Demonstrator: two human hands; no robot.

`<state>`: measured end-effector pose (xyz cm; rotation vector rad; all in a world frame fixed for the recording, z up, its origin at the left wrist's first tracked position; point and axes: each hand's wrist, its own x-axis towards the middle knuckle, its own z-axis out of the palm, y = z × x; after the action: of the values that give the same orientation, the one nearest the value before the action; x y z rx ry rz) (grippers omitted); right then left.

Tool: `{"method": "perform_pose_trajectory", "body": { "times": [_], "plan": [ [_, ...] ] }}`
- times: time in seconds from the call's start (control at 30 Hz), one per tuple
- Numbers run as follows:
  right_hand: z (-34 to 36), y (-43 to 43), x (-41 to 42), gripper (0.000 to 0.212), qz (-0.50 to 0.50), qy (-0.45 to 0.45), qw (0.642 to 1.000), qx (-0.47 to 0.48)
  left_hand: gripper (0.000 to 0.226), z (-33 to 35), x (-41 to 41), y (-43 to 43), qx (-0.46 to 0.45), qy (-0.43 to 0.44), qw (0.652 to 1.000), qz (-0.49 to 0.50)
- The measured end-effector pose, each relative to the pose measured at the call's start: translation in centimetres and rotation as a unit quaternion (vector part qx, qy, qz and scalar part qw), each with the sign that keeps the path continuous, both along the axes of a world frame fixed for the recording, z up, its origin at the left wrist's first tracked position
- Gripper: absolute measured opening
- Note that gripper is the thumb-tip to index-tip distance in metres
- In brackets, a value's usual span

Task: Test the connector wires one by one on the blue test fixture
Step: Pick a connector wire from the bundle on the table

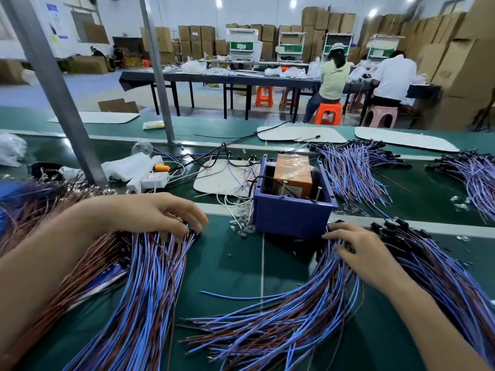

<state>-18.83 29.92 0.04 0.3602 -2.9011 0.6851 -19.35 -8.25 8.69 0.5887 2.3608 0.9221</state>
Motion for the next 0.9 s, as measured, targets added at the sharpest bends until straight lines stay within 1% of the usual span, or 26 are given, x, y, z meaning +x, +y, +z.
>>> {"method": "perform_pose_trajectory", "body": {
  "times": [0.03,0.07,0.1,0.13,0.17,0.23,0.3,0.37,0.4,0.5,0.57,0.6,0.63,0.67,0.7,0.73,0.77,0.8,0.83,0.87,0.9],
  "plan": [
    [-0.1,-0.9,0.2,0.027,0.012,0.015,1.000,0.003,0.023,-1.2,-0.6,-0.1,-0.059,0.068,0.994,0.068],
    [-0.2,-2.0,0.6,0.025,0.034,0.024,0.999,0.011,0.018,-2.7,-1.0,-0.2,-0.152,0.120,0.976,0.102],
    [-0.4,-3.4,1.1,0.024,0.066,0.019,0.997,0.019,0.018,-4.1,-1.1,0.2,-0.238,0.159,0.951,0.117],
    [-0.8,-4.9,1.7,0.024,0.103,-0.003,0.994,0.028,0.023,-5.8,-1.1,0.7,-0.300,0.185,0.928,0.122],
    [-1.3,-6.4,2.3,0.026,0.138,-0.036,0.989,0.042,0.030,-7.4,-1.0,1.2,-0.341,0.190,0.913,0.121],
    [-2.2,-8.9,3.2,0.031,0.183,-0.098,0.974,0.091,0.038,-9.5,-0.9,1.8,-0.381,0.212,0.890,0.131],
    [-2.7,-10.1,3.8,0.032,0.197,-0.132,0.965,0.114,0.037,-10.3,-1.0,1.9,-0.398,0.244,0.872,0.145],
    [-3.0,-10.4,4.0,0.031,0.200,-0.146,0.963,0.109,0.035,-10.5,-0.9,2.2,-0.395,0.265,0.867,0.151],
    [-3.0,-10.4,4.0,0.030,0.201,-0.154,0.962,0.103,0.038,-10.6,-0.9,2.3,-0.381,0.269,0.870,0.158],
    [-2.8,-10.2,4.0,0.031,0.198,-0.192,0.957,0.088,0.061,-10.1,-0.8,2.9,-0.327,0.262,0.887,0.194],
    [-2.6,-10.3,4.0,0.036,0.184,-0.184,0.963,0.068,0.071,-9.3,-0.7,3.6,-0.295,0.272,0.891,0.214],
    [-2.4,-10.3,3.9,0.039,0.168,-0.180,0.969,0.032,0.072,-8.8,-0.5,4.1,-0.269,0.283,0.893,0.223],
    [-2.1,-10.4,3.9,0.041,0.148,-0.187,0.971,-0.027,0.072,-8.1,-0.2,4.6,-0.232,0.292,0.899,0.230],
    [-1.5,-10.8,4.0,0.041,0.127,-0.205,0.962,-0.129,0.071,-7.3,0.0,5.3,-0.183,0.306,0.905,0.234],
    [-1.0,-11.3,4.0,0.041,0.104,-0.252,0.929,-0.251,0.069,-6.4,0.4,6.1,-0.129,0.320,0.909,0.234],
    [-0.5,-12.1,3.8,0.043,0.081,-0.318,0.860,-0.390,0.065,-5.6,0.7,6.9,-0.071,0.346,0.908,0.225],
    [-0.1,-12.7,3.5,0.047,0.060,-0.373,0.794,-0.476,0.059,-4.7,1.2,7.9,-0.020,0.377,0.904,0.200],
    [0.2,-13.3,3.5,0.050,0.048,-0.403,0.738,-0.539,0.053,-3.8,1.8,8.9,0.021,0.406,0.899,0.164],
    [1.0,-13.5,3.5,0.048,0.044,-0.412,0.706,-0.574,0.049,-3.1,2.6,10.0,0.049,0.424,0.896,0.121],
    [1.1,-13.9,3.5,0.040,0.044,-0.391,0.691,-0.606,0.045,-2.7,3.3,11.0,0.064,0.440,0.893,0.073],
    [1.9,-13.8,3.6,0.030,0.053,-0.354,0.693,-0.625,0.042,-2.6,3.9,11.8,0.064,0.461,0.884,0.031]
  ]
}}
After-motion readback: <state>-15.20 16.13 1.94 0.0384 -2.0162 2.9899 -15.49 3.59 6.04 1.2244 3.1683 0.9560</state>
